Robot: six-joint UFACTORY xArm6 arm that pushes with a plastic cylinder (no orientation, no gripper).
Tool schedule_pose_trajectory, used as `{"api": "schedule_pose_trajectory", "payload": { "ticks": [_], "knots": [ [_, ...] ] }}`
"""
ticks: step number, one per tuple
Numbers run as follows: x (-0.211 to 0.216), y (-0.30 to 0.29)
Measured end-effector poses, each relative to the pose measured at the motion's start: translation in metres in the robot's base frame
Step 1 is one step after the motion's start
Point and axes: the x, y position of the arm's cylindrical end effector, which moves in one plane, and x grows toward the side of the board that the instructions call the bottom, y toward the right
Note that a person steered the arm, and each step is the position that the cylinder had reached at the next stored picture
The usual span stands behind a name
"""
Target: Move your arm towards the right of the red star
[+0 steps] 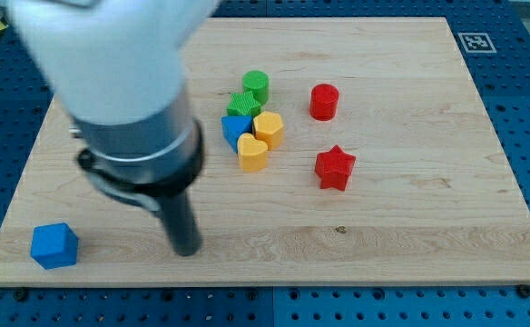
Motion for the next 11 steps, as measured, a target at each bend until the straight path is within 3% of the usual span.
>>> {"api": "schedule_pose_trajectory", "payload": {
  "ticks": [1,3,4,8,10,11],
  "knots": [
    [0.0,0.057],
    [0.0,0.071],
    [0.009,0.113],
    [-0.025,0.242],
    [-0.11,0.27],
    [-0.129,0.247]
  ]
}}
